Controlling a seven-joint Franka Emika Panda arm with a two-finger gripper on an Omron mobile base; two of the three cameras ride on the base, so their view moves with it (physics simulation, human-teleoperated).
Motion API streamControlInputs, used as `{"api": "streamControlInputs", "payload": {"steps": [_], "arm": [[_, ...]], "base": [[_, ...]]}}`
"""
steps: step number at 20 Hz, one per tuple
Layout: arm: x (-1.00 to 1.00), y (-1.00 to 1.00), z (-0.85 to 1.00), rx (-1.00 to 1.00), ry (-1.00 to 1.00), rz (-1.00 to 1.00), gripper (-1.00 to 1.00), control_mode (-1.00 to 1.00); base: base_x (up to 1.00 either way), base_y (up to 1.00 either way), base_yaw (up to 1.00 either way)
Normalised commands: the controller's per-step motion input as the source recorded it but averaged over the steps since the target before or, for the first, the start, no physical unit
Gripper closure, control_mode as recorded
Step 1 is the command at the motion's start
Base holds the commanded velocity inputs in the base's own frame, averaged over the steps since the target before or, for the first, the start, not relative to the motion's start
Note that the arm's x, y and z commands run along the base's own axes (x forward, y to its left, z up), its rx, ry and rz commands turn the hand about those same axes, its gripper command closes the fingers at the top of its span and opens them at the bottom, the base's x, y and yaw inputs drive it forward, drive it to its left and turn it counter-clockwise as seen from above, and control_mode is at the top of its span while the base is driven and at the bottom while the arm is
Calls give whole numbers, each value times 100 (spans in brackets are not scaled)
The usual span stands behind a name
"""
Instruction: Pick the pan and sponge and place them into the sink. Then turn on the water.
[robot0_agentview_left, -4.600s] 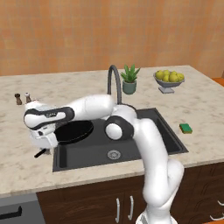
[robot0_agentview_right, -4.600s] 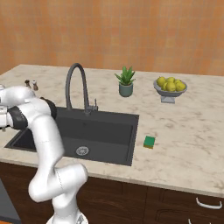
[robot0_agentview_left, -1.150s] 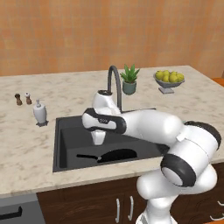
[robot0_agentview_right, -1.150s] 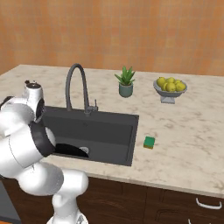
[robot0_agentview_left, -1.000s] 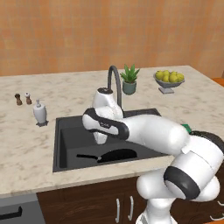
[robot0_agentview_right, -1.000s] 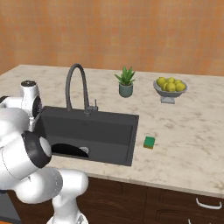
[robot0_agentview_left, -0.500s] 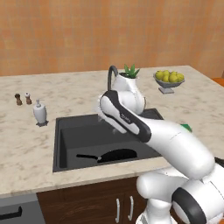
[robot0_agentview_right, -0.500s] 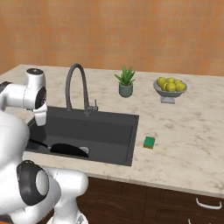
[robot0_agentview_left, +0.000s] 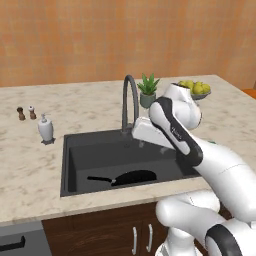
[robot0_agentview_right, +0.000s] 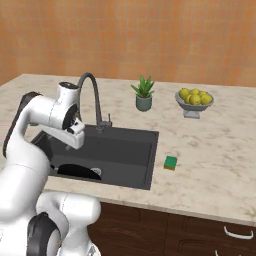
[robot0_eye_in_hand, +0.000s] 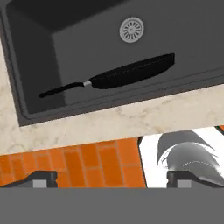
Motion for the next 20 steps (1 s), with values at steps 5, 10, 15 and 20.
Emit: {"api": "streamControlInputs", "payload": {"steps": [5, 10, 15, 20], "arm": [[-2, -100, -2, -5, 0, 52, -100, -100], [0, -100, -16, 0, 0, 32, -100, -100], [1, -100, -12, 0, 0, 24, -100, -100], [38, -85, -16, 0, 0, 14, -100, -100]], "base": [[0, 0, 0], [0, 0, 0], [0, 0, 0], [0, 0, 0]]}}
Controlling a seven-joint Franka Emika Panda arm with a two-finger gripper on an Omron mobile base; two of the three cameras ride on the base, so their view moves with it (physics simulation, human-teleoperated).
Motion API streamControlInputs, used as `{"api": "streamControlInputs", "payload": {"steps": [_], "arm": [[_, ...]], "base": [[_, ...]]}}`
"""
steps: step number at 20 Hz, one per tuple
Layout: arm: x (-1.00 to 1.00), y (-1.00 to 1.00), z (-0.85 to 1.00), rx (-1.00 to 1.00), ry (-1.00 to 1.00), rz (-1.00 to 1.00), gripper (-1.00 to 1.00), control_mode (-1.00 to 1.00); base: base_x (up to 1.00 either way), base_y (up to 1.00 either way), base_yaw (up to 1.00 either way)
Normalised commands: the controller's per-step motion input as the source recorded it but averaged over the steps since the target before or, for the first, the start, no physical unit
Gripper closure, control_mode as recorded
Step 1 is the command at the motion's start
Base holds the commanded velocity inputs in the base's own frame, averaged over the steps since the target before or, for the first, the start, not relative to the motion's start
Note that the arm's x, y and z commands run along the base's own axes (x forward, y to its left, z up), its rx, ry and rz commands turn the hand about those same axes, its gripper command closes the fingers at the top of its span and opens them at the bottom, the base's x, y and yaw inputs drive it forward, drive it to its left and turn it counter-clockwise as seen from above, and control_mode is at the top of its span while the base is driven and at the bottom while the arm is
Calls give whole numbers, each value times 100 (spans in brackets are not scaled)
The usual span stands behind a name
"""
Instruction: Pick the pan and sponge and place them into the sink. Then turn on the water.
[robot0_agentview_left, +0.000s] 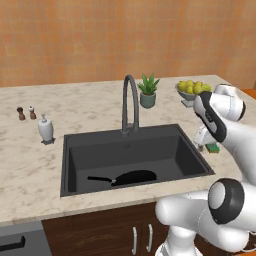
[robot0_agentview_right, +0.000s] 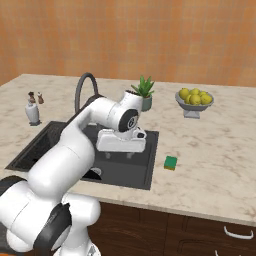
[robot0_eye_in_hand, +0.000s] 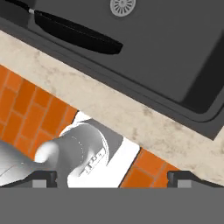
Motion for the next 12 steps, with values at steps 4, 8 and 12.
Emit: {"api": "streamControlInputs", "payload": {"steps": [4, 8, 12], "arm": [[40, -11, -29, -9, 0, -8, -100, -100], [50, -15, -34, -19, 0, -34, -100, -100], [60, -60, -22, -19, 1, -42, -100, -100]], "base": [[0, 0, 0], [0, 0, 0], [0, 0, 0]]}}
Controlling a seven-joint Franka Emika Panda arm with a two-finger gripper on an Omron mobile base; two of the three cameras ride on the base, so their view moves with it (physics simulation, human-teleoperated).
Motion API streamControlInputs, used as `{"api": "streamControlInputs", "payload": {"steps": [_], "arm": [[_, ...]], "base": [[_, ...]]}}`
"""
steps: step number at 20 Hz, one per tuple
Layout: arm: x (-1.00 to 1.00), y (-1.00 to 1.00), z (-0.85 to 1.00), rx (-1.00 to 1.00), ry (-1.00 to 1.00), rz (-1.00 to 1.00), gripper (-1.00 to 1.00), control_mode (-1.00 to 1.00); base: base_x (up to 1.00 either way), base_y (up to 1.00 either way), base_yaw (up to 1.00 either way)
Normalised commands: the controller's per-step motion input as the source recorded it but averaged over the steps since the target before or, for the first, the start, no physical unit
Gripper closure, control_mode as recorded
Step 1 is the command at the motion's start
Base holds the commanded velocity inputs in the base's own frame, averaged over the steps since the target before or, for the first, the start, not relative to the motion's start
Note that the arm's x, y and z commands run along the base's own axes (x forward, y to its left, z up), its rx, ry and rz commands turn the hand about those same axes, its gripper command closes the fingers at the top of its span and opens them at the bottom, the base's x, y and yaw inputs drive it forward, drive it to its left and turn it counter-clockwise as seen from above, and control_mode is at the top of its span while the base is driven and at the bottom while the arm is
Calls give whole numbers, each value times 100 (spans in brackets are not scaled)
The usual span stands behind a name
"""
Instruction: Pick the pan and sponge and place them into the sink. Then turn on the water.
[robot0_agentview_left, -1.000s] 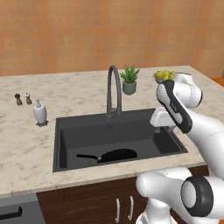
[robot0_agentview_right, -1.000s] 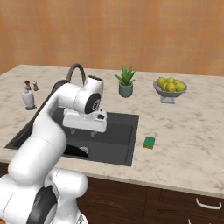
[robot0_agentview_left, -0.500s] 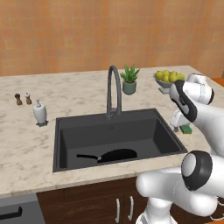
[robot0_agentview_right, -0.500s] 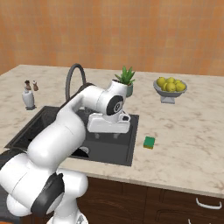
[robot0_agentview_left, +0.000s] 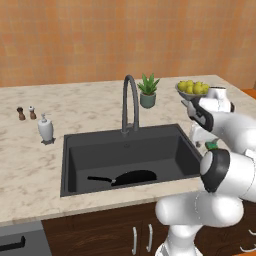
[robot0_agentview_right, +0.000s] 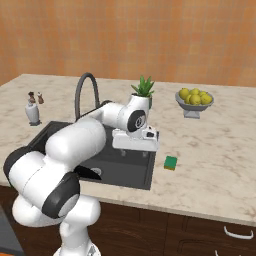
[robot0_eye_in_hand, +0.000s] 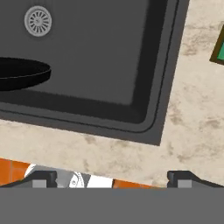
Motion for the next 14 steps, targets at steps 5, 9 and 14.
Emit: {"api": "streamControlInputs", "payload": {"steps": [5, 9, 14], "arm": [[58, -71, -12, -13, 7, -26, -100, -100], [22, -38, -18, -1, 3, -7, -100, -100], [23, -36, -22, 9, 0, 0, -100, -100]], "base": [[0, 0, 0], [0, 0, 0], [0, 0, 0]]}}
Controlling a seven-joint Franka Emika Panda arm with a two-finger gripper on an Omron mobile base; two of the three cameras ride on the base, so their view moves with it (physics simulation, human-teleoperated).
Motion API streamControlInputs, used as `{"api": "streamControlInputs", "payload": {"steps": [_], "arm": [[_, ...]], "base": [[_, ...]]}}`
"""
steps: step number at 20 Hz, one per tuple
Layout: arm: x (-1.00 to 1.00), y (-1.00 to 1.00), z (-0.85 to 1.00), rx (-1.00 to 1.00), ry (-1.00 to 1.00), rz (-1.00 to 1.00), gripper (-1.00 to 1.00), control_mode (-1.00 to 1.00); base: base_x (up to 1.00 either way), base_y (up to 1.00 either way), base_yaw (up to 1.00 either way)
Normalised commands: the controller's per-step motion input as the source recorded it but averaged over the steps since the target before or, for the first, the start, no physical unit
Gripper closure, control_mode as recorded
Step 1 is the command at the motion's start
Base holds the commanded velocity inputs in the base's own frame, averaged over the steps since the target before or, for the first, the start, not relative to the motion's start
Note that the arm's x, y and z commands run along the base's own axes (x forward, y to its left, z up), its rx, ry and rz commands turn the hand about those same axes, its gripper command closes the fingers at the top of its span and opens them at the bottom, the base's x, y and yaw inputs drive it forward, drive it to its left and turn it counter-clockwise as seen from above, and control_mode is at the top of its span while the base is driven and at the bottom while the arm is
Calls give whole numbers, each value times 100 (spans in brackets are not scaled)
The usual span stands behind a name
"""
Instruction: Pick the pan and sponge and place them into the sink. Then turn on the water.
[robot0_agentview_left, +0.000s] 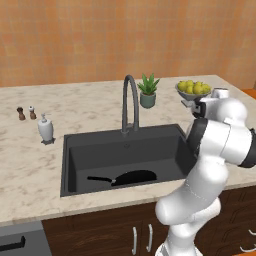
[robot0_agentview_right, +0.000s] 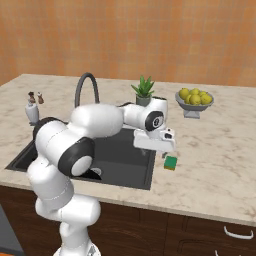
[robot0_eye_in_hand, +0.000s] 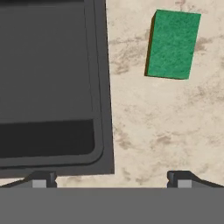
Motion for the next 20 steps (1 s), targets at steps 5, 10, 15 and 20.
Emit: {"api": "streamControlInputs", "payload": {"steps": [5, 10, 15, 20], "arm": [[23, -32, -29, 1, 0, 0, -100, -100], [21, -22, -30, 0, 0, 0, -100, -100], [27, -17, -31, 0, 0, 0, -100, -100], [26, -11, -31, 0, 0, 0, -100, -100]], "base": [[0, 0, 0], [0, 0, 0], [0, 0, 0], [0, 0, 0]]}}
